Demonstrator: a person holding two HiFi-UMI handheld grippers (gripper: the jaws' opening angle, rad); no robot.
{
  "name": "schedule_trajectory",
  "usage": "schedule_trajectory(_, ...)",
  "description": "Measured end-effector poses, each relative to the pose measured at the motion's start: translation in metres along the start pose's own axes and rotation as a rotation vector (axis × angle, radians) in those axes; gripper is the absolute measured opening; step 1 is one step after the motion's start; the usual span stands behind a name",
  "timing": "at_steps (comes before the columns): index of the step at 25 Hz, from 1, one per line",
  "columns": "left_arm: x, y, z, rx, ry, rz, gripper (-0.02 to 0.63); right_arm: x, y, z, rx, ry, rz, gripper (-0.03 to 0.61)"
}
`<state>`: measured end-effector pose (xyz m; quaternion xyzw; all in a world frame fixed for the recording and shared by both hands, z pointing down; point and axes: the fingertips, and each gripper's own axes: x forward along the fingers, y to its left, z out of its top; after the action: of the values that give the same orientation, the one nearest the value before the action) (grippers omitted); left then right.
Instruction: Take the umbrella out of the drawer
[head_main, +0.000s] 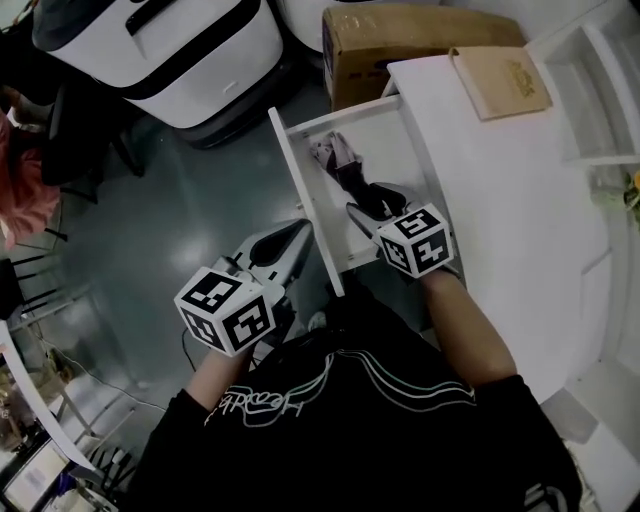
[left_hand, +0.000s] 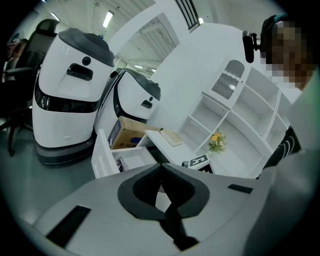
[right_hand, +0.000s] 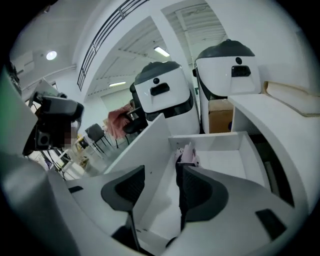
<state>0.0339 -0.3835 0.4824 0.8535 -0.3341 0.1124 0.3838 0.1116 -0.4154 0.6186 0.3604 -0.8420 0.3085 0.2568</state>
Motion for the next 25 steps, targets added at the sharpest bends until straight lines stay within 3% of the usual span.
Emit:
schedule_trajectory(12,0.015,0.045,-0.012,-0.068,0.02,0.037,0.021,0.08,-0.055,-0.057,-0.088,0.25,-0.106,0.23)
schedule_trajectory(25,0.018,0.065,-0.019,-0.122,0.023,0.046,0.021,0.123,-0.075,-0.096,-0.112,0.424,-0.169,0.23)
